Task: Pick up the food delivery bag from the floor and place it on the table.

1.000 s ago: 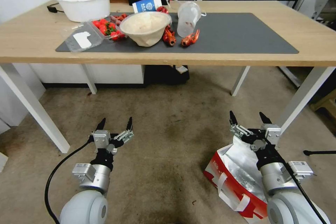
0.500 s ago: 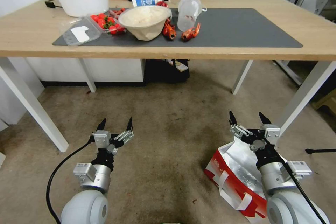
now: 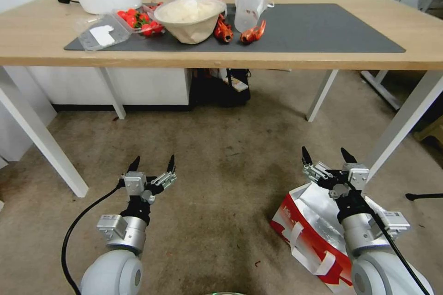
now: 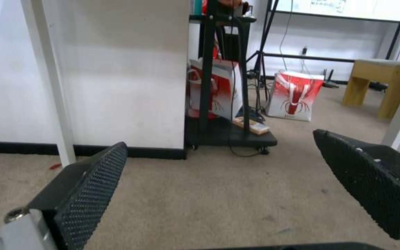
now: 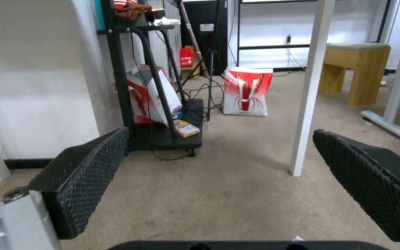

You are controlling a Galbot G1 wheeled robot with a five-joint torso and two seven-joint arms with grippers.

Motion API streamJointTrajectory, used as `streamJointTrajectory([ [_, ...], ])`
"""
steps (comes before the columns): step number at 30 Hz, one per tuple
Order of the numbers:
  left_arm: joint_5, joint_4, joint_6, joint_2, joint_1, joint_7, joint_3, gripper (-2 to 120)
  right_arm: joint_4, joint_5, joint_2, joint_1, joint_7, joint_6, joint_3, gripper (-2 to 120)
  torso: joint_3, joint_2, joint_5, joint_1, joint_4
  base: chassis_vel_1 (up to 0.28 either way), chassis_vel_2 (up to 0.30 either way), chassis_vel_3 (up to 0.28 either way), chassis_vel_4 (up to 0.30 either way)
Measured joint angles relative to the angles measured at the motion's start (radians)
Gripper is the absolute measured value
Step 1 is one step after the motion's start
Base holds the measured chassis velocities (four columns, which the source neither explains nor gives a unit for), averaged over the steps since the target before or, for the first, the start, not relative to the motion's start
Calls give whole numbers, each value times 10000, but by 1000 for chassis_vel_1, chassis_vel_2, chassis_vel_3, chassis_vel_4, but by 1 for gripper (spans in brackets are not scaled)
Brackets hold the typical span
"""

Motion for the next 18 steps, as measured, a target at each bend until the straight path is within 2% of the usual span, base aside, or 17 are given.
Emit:
streamJointTrajectory([
  [3,0,14,-30,-4,5,0,-4,100,-1,2,-45,-4,-5,1,13,100,-150,-154,0,0,0,0,0,0,0],
  [9,0,57,-72,-11,5,0,-19,100,-10,8,-79,-1,-6,2,20,100,-151,-295,0,-36,0,0,0,0,0],
  [18,0,125,-100,-2,-34,0,-27,100,-63,11,-108,24,-33,2,16,100,-151,-292,0,-42,0,0,0,0,0],
])
